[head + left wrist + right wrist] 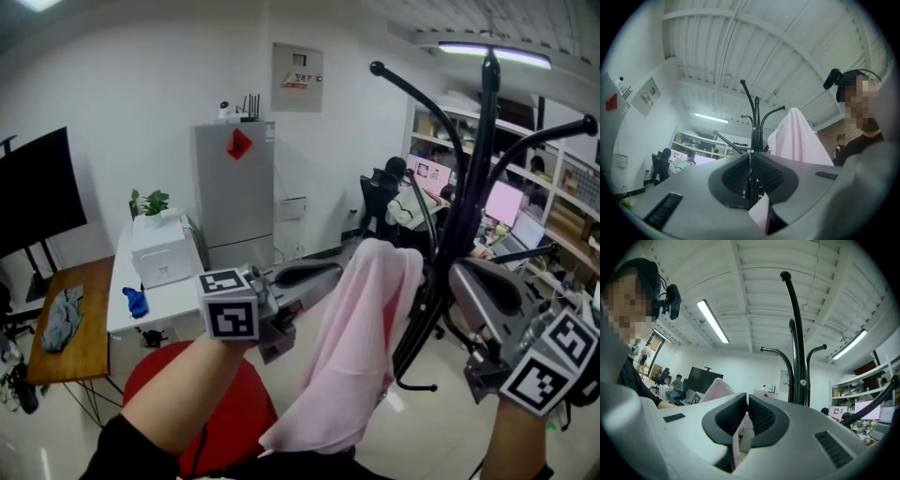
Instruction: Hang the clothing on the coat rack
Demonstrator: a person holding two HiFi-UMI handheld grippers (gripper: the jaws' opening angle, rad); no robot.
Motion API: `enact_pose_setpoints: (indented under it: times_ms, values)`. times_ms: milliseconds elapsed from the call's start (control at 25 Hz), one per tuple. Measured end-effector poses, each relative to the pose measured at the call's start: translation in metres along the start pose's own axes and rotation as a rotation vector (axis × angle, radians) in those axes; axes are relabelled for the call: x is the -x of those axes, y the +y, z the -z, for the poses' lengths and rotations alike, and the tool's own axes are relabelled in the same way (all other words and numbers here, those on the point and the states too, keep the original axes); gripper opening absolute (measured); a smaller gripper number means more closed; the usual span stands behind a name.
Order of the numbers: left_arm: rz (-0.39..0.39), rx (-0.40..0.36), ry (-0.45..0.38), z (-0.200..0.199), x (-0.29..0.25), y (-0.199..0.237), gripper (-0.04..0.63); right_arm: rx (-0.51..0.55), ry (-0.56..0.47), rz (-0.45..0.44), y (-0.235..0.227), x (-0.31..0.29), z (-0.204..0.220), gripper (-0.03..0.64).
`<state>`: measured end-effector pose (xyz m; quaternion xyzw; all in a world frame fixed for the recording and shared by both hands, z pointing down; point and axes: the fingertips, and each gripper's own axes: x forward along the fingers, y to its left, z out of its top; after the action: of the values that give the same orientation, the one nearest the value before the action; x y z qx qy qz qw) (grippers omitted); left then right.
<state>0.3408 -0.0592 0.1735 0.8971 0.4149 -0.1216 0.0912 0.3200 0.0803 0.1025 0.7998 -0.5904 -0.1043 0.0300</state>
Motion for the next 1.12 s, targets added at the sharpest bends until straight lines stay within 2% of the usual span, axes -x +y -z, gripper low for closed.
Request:
enact_pose_setpoints:
  times_ms: [200,320,440,560,760,1000,1120]
  values:
    - [-0.11,-0.049,-0.049,-0.01,0.064,-0.008,0.026,0.044,-0.051,-0.06,0.039,0.001,-0.014,0.023]
    - [-0.187,-0.106,-0.058,-0.015,0.106,-0.026,0.026,0.036,-0.06,-0.116,0.066,0.003,-0.014,0.023]
    - [-0.251,-0.153,-0.034,-0.012,0.153,-0.05,0.026,0.012,-0.06,-0.209,0.103,-0.001,-0.011,0.023]
    - [-0.295,-0.153,0.005,-0.002,0.2,-0.076,0.026,-0.034,-0.046,-0.31,0.144,-0.012,0.001,0.023]
    - [-0.424,-0.124,0.051,0.029,0.283,-0.11,0.026,-0.131,0.0,-0.474,0.208,-0.04,0.041,0.023]
    - [-0.62,-0.187,0.099,0.062,0.37,-0.141,0.026,-0.149,0.022,-0.666,0.289,-0.091,0.109,0.023]
    - [-0.681,-0.104,0.078,0.094,0.405,-0.153,0.026,-0.226,0.047,-0.768,0.328,-0.117,0.162,0.023]
